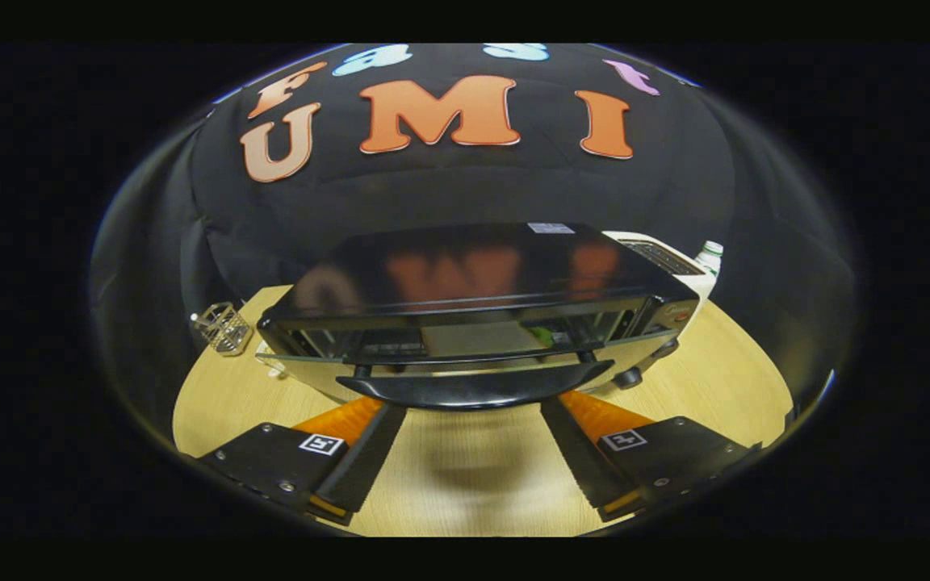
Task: Open the toaster oven, put the food inside, and close the toaster oven door.
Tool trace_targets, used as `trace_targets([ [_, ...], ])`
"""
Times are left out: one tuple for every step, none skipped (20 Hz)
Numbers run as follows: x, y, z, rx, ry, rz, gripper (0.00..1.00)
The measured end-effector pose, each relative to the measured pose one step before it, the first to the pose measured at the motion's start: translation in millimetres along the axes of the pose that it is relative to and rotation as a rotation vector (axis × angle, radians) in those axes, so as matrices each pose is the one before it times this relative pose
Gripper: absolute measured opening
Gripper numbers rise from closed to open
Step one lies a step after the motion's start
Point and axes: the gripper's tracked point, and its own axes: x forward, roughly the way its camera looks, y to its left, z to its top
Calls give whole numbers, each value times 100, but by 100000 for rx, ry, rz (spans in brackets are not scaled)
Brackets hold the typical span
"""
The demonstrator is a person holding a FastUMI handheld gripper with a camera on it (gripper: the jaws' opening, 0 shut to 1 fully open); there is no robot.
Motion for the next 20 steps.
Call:
trace_targets([
  [-61,-321,439,190,-920,-571,100],
  [245,-228,482,389,-1165,-243,100],
  [-274,-237,109,532,-124,-506,100],
  [-166,-286,43,728,-135,-187,100],
  [-533,-259,136,993,273,-72,99],
  [-729,-62,100,1081,-5,638,100],
  [-749,43,581,812,-1329,716,100],
  [-894,-93,947,-132,-1742,368,100],
  [-868,-192,1144,-1029,-2253,-266,99],
  [-851,-231,1416,-1493,-2752,-499,99],
  [-763,-121,1575,-1509,-3089,-229,99],
  [-852,-136,1625,-1326,-2968,-24,99],
  [-717,-2,1724,-253,-2836,375,99],
  [-761,-214,1806,288,-2566,376,99],
  [-719,-213,1813,467,-2656,232,99],
  [-461,-268,1601,553,-2987,130,99],
  [-534,-316,2039,583,-3366,-378,99],
  [-738,-434,1580,539,-3245,-546,99],
  [-696,-328,1887,566,-3409,-471,99],
  [-660,-413,1617,606,-3174,-526,99],
])
